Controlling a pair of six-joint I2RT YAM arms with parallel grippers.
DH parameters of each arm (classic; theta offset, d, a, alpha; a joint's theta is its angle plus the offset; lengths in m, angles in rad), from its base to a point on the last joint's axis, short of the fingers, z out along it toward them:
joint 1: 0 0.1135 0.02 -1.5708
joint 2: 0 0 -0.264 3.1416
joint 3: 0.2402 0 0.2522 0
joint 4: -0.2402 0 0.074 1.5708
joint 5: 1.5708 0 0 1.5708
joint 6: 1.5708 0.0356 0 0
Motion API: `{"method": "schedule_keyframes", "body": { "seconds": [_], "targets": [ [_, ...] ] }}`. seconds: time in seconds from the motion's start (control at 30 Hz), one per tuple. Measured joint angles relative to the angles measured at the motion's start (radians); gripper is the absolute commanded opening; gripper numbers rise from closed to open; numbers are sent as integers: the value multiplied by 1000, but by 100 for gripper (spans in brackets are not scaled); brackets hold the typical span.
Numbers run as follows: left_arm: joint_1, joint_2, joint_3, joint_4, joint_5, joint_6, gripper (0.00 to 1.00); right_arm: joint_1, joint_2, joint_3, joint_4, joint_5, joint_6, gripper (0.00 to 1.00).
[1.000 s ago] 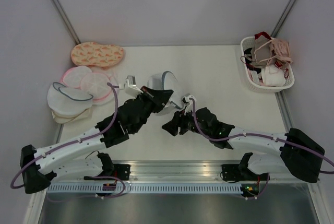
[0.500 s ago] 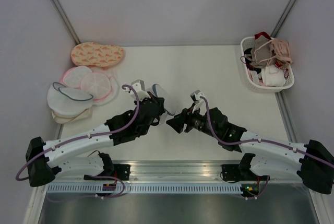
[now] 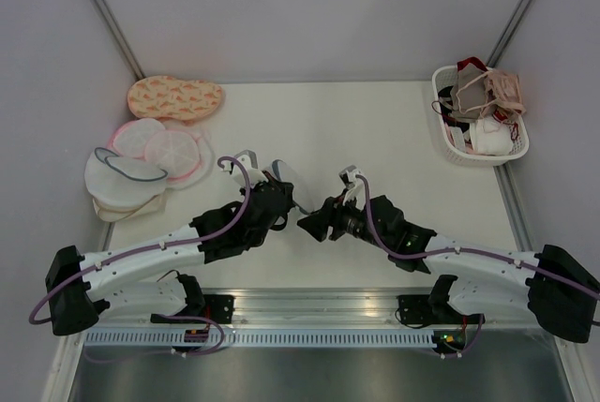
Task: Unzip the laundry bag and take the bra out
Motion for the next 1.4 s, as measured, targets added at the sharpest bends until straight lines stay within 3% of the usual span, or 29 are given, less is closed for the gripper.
{"method": "schedule_keyframes", "body": {
  "seconds": [0.17,0.6,0.9,1.17,1.3,1.4],
  "targets": [
    [0,-2,0,0,3,-21,2,0,63,-23,74,-50,41,56],
    [0,-17,-34,3,26,-84,2,1,148,-20,188,-71,66,57],
    [2,-41,-59,14,41,-116,2,1,185,-1,201,-40,60,47],
    [2,-41,-73,24,45,-143,2,1,193,18,209,-40,56,35],
    [2,-41,-75,29,46,-153,2,1,193,18,222,-36,54,23],
    [2,-41,-87,40,47,-159,2,0,192,18,221,-20,47,0]
  ]
}}
